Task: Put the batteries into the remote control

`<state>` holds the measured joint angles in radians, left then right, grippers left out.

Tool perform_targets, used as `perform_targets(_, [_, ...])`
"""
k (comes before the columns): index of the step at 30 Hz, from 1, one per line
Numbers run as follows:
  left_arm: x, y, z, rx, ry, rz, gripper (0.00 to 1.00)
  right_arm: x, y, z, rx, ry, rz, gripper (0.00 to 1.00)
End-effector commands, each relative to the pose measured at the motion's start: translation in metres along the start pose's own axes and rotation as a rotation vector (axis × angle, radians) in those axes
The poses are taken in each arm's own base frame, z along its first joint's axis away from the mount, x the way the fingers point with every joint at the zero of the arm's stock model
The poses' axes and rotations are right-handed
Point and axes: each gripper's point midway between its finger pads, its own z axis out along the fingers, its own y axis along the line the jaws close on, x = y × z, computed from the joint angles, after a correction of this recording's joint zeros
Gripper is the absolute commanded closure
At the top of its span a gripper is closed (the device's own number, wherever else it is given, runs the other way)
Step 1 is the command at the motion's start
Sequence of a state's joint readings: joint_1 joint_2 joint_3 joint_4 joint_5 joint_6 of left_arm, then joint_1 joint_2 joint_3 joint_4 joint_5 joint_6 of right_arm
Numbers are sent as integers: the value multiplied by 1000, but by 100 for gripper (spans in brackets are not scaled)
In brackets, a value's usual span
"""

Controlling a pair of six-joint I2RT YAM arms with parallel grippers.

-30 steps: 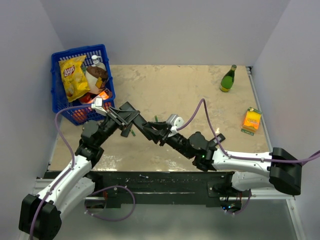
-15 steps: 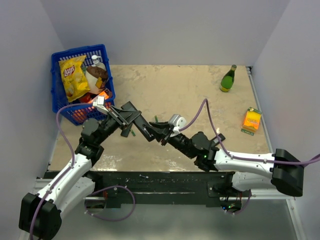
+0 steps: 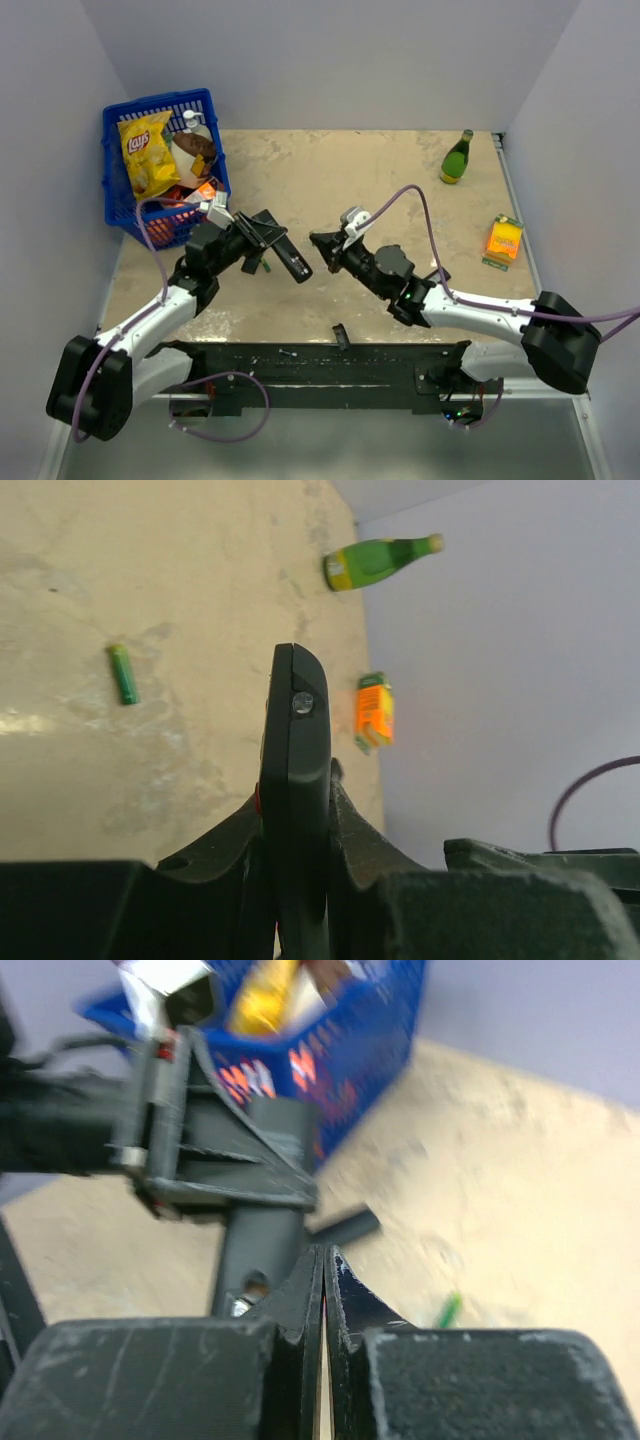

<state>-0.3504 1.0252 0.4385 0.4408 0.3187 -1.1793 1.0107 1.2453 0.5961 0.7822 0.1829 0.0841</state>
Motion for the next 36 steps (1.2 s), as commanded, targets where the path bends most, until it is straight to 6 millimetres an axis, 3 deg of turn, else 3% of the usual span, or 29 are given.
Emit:
perform_targets(1, [-24, 9, 15, -84, -66, 198, 100, 17, -19, -5, 82, 134, 113, 100])
perform_targets(3, [-37, 3, 15, -100, -100, 284, 100, 35, -27, -17, 146, 264, 135, 100])
perform_targets(4, [-38, 9, 13, -142, -92, 308, 100, 39, -30, -22, 168, 307, 145, 96])
perform_targets(5, [-48, 0, 13, -143, -110, 375, 100, 60, -32, -36, 198, 421, 158, 88])
perform_targets(7, [-55, -3, 8, -181, -114, 433, 100, 68, -30, -45, 208, 502, 181, 82])
perform_targets(9, [-65, -19, 4, -172, -127, 524, 100, 88, -28, -66, 228, 627, 218, 69])
perform_targets(11, [-70, -27, -2, -186, -115, 600, 100, 107, -23, -90, 241, 754, 260, 64])
perform_targets(15, [-76, -36, -15, -202, -98, 718, 100, 126, -10, -126, 229, 938, 327, 55])
perform_targets(20, [-80, -25, -27, -249, -118, 813, 100, 141, 8, -167, 253, 1113, 399, 47])
perform_targets(28, [-77, -6, -41, -284, -141, 863, 100, 163, 37, -189, 297, 1247, 411, 35])
perform_targets(36, [-77, -9, -49, -276, -158, 886, 100, 192, 51, -191, 313, 1311, 424, 37])
